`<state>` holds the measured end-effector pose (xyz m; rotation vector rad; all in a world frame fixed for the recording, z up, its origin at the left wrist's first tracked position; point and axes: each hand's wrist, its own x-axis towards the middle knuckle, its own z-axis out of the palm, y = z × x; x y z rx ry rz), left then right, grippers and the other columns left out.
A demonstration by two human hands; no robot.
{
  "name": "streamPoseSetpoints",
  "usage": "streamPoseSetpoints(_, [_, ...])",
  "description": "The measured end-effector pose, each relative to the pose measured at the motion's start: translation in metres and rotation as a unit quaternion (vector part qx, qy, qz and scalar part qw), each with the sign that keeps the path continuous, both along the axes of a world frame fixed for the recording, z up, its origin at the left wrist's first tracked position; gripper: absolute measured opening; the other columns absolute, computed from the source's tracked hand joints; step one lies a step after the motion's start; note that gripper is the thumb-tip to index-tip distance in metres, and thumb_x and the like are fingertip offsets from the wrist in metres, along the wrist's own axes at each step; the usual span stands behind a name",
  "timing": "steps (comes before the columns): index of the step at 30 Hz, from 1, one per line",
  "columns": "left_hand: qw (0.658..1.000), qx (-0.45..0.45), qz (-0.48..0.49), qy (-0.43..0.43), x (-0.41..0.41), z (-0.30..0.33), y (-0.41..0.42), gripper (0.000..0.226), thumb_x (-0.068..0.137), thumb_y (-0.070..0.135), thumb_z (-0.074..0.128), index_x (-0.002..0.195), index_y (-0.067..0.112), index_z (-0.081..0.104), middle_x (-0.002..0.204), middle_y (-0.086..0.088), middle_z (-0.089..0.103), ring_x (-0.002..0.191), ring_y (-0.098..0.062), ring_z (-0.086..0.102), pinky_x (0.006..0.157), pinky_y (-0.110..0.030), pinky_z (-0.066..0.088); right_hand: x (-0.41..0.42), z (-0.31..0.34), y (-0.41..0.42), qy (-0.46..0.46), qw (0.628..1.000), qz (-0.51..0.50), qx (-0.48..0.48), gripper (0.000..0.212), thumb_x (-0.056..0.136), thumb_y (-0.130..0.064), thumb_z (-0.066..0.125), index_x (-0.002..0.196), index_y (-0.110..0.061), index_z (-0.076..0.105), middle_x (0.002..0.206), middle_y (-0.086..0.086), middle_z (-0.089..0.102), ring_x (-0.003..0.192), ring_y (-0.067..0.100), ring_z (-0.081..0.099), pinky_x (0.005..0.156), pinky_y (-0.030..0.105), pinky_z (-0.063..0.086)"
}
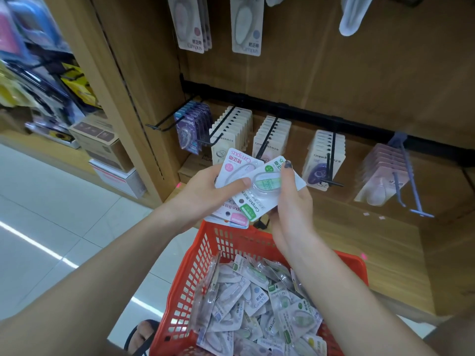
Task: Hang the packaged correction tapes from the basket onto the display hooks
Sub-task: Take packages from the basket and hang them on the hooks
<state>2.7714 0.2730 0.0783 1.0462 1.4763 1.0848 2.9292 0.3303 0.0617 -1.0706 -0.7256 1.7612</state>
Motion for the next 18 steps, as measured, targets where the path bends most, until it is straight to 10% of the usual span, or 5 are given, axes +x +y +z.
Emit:
streamPoseSetpoints(13, [0.98, 0.099, 0.166, -0.042, -0.045, 0.033, 0.001, 0.002, 0.096, 0.034, 0.076, 0.095, 0.033, 0.075, 0.099, -0.004, 0.081, 0.084, -0.031, 0.08, 0.061, -0.053, 0.065, -0.001, 0.054, 0.053, -0.135, 0.928, 0.297, 0.18, 0.05, 0.086, 0.006, 0.073, 0.129, -0.016, 0.06, 0.114, 0.01, 0.079, 0.11, 0.035, 0.073, 0.086, 0.043, 0.059])
streamPoseSetpoints(18, [0.968, 0.129, 0.216, 0.003, -0.049, 0.034, 0.004, 0.013, 0.093, 0.039, 0.077, 0.103, 0.032, 0.072, 0.095, 0.006, 0.08, 0.081, -0.017, 0.08, 0.054, -0.033, 0.062, -0.011, 0.075, 0.063, -0.245, 0.874, 0.345, 0.239, 0.061, 0.081, 0.001, 0.083, 0.132, -0.02, 0.055, 0.113, 0.013, 0.077, 0.108, 0.033, 0.074, 0.086, 0.046, 0.058])
